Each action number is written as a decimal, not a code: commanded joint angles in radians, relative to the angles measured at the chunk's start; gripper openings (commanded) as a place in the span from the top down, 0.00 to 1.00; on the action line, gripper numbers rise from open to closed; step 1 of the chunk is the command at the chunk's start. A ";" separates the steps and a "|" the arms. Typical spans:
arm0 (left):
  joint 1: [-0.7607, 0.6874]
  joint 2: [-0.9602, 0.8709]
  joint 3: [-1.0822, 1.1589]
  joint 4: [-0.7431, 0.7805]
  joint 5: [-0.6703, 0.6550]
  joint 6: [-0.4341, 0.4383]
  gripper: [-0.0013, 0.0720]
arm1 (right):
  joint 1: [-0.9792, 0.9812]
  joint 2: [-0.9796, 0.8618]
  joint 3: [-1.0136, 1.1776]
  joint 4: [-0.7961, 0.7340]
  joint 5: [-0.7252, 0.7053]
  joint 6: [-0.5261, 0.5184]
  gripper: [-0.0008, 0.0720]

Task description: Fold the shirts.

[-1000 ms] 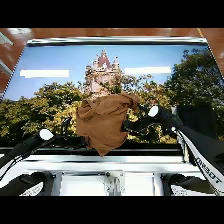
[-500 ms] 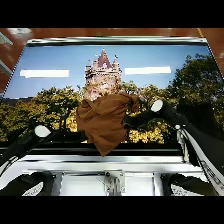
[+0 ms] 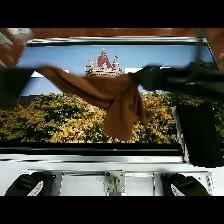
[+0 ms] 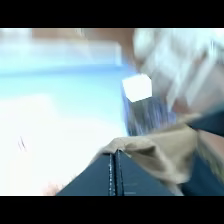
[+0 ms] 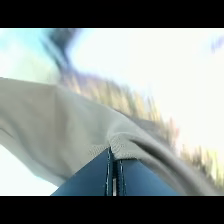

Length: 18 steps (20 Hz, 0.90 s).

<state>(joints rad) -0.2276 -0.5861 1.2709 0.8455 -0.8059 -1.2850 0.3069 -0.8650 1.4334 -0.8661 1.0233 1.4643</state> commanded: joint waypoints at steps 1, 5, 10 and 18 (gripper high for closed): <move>0.021 0.039 0.222 0.072 -0.030 -0.022 0.92 | 0.000 0.117 0.145 -0.003 -0.055 0.045 0.91; 0.021 0.041 0.226 0.101 -0.169 -0.036 0.92 | 0.000 0.140 0.216 -0.007 0.035 0.051 0.91; 0.022 0.051 0.226 0.241 -0.377 -0.051 0.92 | 0.000 0.140 0.227 -0.023 0.189 0.112 0.91; 0.021 0.038 0.046 0.520 -0.555 -0.240 0.92 | 0.000 -0.134 0.226 -0.126 0.372 0.137 0.91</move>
<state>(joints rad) -0.2073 -0.5404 1.3960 1.2850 -1.3148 -1.4731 0.3080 -0.8680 1.6585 -1.0042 1.3235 1.6295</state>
